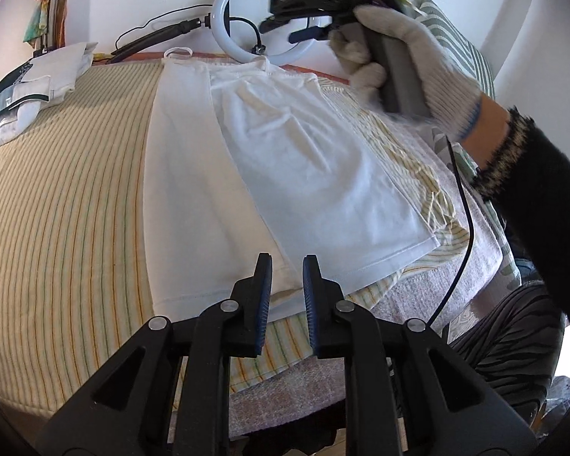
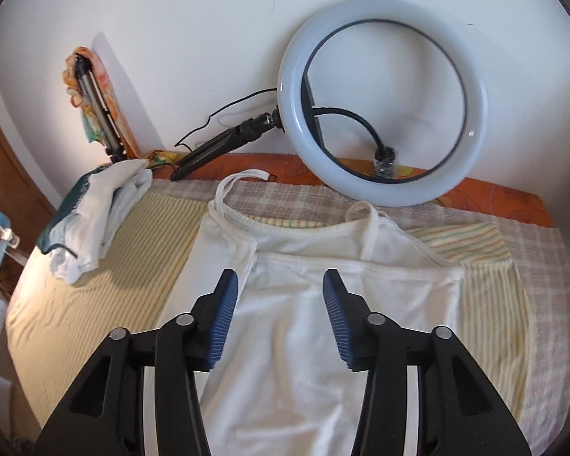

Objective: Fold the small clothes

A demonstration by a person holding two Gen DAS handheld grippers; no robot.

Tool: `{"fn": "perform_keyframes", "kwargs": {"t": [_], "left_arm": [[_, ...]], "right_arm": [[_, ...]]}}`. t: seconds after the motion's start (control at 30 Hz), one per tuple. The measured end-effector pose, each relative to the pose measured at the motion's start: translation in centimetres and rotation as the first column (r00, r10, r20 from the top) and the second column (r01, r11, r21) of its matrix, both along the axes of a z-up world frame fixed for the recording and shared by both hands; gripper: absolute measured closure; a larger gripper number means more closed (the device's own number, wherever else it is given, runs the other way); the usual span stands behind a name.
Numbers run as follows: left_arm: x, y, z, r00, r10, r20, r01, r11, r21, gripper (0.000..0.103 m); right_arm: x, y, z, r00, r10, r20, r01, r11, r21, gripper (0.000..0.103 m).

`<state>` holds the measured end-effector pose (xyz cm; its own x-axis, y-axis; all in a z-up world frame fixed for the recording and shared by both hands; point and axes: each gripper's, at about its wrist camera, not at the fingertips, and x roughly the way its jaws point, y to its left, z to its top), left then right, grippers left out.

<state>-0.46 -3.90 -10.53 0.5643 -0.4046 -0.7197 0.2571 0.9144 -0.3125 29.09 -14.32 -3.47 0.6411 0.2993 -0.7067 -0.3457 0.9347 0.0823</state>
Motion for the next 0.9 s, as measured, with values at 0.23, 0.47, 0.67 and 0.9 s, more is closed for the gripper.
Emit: {"fn": "perform_keyframes", "kwargs": {"t": [0.23, 0.47, 0.67, 0.9], "left_arm": [[-0.4, -2.4, 1.2, 0.998, -0.024, 0.051, 0.023, 0.999, 0.022, 0.088], [-0.7, -8.7, 0.3, 0.993, -0.117, 0.032, 0.117, 0.993, -0.001, 0.088], [-0.1, -14.4, 0.0, 0.979, -0.204, 0.028, 0.204, 0.979, 0.012, 0.088], [1.5, -18.8, -1.1, 0.969, -0.246, -0.006, 0.246, 0.969, 0.011, 0.088]], "right_arm": [[-5.5, -4.8, 1.3, 0.994, -0.034, 0.102, 0.039, 0.998, -0.052, 0.057], [-6.9, -10.7, 1.6, 0.988, -0.103, 0.111, 0.109, 0.993, -0.047, 0.046], [-6.3, -15.5, 0.6, 0.985, -0.155, 0.069, 0.156, 0.988, 0.003, 0.044], [-5.2, -19.0, -0.3, 0.985, -0.172, 0.014, 0.17, 0.983, 0.068, 0.051]]}}
